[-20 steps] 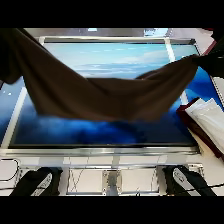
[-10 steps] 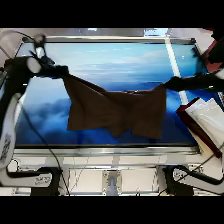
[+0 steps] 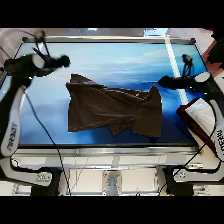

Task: Fold the shirts.

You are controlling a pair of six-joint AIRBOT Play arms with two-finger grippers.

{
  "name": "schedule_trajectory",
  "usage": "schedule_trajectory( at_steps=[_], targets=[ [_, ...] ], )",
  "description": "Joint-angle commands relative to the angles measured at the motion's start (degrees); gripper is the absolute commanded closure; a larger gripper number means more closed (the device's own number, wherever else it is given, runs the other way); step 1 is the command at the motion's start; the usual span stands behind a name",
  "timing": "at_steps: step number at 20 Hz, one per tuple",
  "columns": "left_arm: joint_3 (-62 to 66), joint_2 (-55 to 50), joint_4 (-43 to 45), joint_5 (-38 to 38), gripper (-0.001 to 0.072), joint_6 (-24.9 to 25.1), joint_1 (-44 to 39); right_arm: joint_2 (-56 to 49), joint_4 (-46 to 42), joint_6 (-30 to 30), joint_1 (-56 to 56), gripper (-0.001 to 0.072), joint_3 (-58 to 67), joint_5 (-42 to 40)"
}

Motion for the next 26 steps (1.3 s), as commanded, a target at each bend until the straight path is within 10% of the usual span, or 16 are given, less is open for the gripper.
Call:
schedule_trajectory(
  at_steps=[1,5,10,17,26],
  targets=[
    [3.3,10.2,6.5,-4.8,0.0206,0.5,2.6,3.0,-2.7,1.3,-6.3,0.0268,4.8,3.1],
    [-0.1,24.4,17.8,-20.8,0.0207,-0.3,4.9,5.9,-2.8,1.3,-12.9,0.0268,5.0,11.2],
    [-30.3,43.1,11.6,-21.4,0.0207,-9.9,4.9,4.6,-3.7,1.2,-12.9,0.0268,0.0,17.6],
    [-66.1,52.3,-3.3,-16.0,0.0207,-36.2,4.9,4.6,-1.9,-0.5,-12.9,0.0268,-1.2,17.7],
    [-73.9,46.0,-16.4,-0.6,0.0310,-34.5,4.8,4.6,-1.9,-0.5,-12.9,0.0268,-1.2,17.4]
  ],
)
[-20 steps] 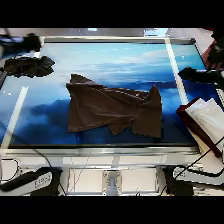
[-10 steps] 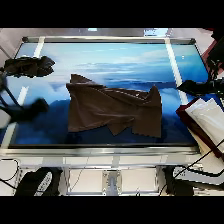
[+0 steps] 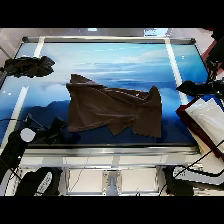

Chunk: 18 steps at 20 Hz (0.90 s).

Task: Fold the shirts.

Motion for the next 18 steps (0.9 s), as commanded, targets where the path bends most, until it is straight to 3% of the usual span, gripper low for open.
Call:
schedule_trajectory(
  at_steps=[1,11,18],
  targets=[
    [-1.4,-3.4,-2.9,4.2,0.0309,0.1,0.0,0.0,0.1,-0.1,0.0,0.0268,0.0,0.1],
    [-1.4,-11.0,-4.3,13.6,0.0308,0.7,-5.4,0.0,0.1,0.0,0.0,0.0267,0.0,1.2],
    [-1.4,-15.5,-6.1,13.6,0.0308,0.7,-5.4,0.0,0.0,-0.1,0.0,0.0268,0.0,1.5]
  ],
)
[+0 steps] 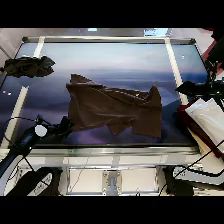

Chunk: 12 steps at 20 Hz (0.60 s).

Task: Fold the shirts.

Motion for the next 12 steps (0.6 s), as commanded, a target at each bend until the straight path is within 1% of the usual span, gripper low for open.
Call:
schedule_trajectory(
  at_steps=[1,4,5,6,7,9,12],
  targets=[
    [0.0,-1.4,-0.7,0.6,0.0308,0.0,-0.1,0.0,0.0,0.0,0.0,0.0268,0.0,0.2],
    [0.0,-1.4,-0.7,0.6,0.0313,0.0,-0.1,0.0,0.0,0.0,0.0,0.0268,0.0,0.1],
    [0.0,-1.4,-0.7,0.7,0.0413,0.0,-0.1,0.0,0.0,0.0,0.0,0.0268,0.0,0.1],
    [0.0,-1.4,-0.7,0.8,0.0569,0.0,-0.1,0.0,0.0,0.0,0.0,0.0268,0.0,0.1],
    [0.0,-1.4,-0.7,1.3,0.0649,0.0,-0.1,0.0,0.0,0.0,0.0,0.0268,0.0,0.1],
    [0.0,-1.4,-1.6,2.9,0.0693,0.1,-0.1,0.0,0.0,0.0,0.0,0.0268,0.0,0.1],
    [0.0,-1.3,-3.5,5.0,0.0693,0.1,-0.1,-0.1,-1.0,0.1,0.0,0.0268,-0.1,0.5]
  ],
)
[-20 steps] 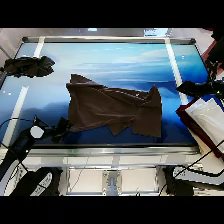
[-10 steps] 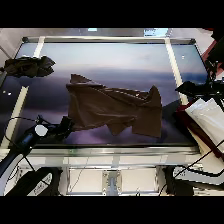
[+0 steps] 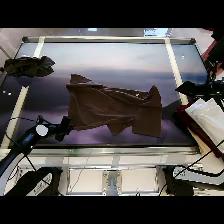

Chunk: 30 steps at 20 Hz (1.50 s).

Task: Fold the shirts.

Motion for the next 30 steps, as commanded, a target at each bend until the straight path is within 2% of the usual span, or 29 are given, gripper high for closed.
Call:
schedule_trajectory(
  at_steps=[1,6,10,12,14,21,22,25,26,29,30],
  targets=[
    [0.2,0.0,-1.8,2.2,0.0693,0.2,0.0,-0.2,-1.8,0.3,0.0,0.0268,-0.1,1.1],
    [0.2,0.0,-1.8,2.4,0.0693,1.2,0.0,-4.6,-0.2,0.0,0.1,0.0268,-4.1,3.1],
    [0.2,0.0,-1.8,2.2,0.0693,2.3,0.0,-12.0,1.2,-1.4,2.3,0.0266,-4.6,0.8],
    [0.2,0.0,-1.8,2.2,0.0693,2.3,0.0,-15.0,3.4,-3.3,4.1,0.0263,-4.6,-1.5],
    [0.2,0.0,-1.8,2.2,0.0693,2.3,0.0,-17.7,6.0,-5.9,5.7,0.0230,-4.6,-2.2],
    [0.2,0.0,-1.8,2.2,0.0693,2.3,0.0,-20.2,2.9,-7.1,6.9,0.0235,-4.5,-7.0],
    [0.2,0.0,-1.8,2.2,0.0693,2.3,0.0,-20.2,3.1,-7.1,6.9,0.0280,-4.5,-7.2],
    [0.2,0.0,-1.8,2.4,0.0693,2.3,0.0,-20.2,3.5,-8.4,6.9,0.0617,-4.5,-5.9],
    [0.2,0.0,-1.9,2.9,0.0694,2.3,0.0,-20.1,4.0,-9.3,6.9,0.0634,-4.5,-5.1],
    [0.2,0.0,-1.9,3.9,0.0693,2.3,0.0,-20.1,4.3,-9.4,6.6,0.0626,-3.1,-2.3],
    [0.2,0.0,-1.9,3.8,0.0694,2.3,0.0,-20.1,4.5,-9.4,6.5,0.0536,-1.8,0.4]
  ],
)
